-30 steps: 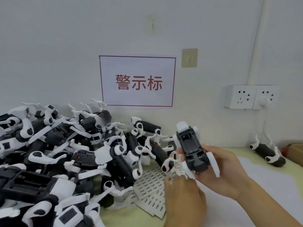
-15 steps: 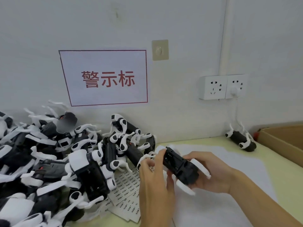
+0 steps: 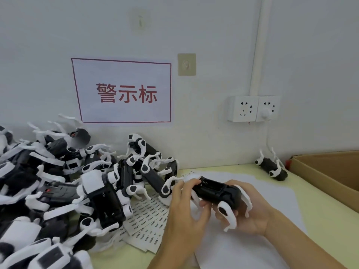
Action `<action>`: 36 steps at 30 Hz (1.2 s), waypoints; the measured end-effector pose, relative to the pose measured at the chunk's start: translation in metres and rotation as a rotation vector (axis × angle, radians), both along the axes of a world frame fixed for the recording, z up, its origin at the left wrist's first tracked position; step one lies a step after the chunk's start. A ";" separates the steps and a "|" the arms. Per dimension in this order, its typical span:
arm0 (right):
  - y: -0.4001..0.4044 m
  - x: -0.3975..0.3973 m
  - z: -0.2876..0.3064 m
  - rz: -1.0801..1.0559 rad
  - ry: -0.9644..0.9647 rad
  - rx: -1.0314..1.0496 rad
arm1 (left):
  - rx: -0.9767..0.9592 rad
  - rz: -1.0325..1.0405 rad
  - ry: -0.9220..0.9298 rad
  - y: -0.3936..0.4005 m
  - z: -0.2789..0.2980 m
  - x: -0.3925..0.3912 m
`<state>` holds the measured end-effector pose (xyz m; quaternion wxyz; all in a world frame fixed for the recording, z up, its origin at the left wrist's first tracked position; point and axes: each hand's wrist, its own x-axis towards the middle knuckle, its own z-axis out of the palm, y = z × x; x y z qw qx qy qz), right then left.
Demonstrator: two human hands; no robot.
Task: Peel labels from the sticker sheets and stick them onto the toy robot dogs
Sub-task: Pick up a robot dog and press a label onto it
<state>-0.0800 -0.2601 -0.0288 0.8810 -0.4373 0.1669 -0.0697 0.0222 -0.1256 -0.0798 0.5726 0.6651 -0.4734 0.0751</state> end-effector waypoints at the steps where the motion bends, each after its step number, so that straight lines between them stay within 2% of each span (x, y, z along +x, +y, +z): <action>1: -0.003 -0.004 0.002 0.077 0.028 -0.013 | -0.009 -0.003 -0.005 0.000 -0.001 0.001; 4: -0.011 -0.013 0.006 0.172 0.053 -0.142 | -0.002 -0.013 -0.039 -0.003 -0.004 0.003; 7: -0.015 -0.018 0.005 0.257 -0.020 -0.259 | 0.001 -0.025 -0.056 -0.003 -0.006 0.004; 13: -0.002 -0.013 0.007 0.074 -0.002 -0.318 | -0.037 -0.013 -0.038 -0.001 -0.002 -0.001; 17: -0.008 -0.010 0.005 -0.187 0.226 -0.842 | -0.078 0.140 -0.097 0.001 0.000 0.004; 19: -0.019 -0.012 -0.002 -0.335 0.351 -1.116 | -0.035 0.264 -0.140 0.001 0.002 0.007; 22: -0.030 -0.016 -0.014 -0.341 0.599 -1.444 | 0.045 0.377 -0.177 0.001 0.002 0.007; 24: -0.034 -0.017 -0.020 -0.271 0.795 -1.499 | 0.053 0.413 -0.149 0.002 0.002 0.006; 27: -0.039 -0.018 -0.025 -0.188 0.956 -1.550 | 0.024 0.437 -0.152 0.003 0.005 0.005; 33: -0.045 -0.024 -0.021 -0.178 0.964 -1.557 | 0.069 0.348 -0.280 0.007 0.006 -0.001; 36: -0.047 -0.027 -0.019 -0.179 0.939 -1.552 | 0.165 0.285 -0.450 0.009 0.007 -0.005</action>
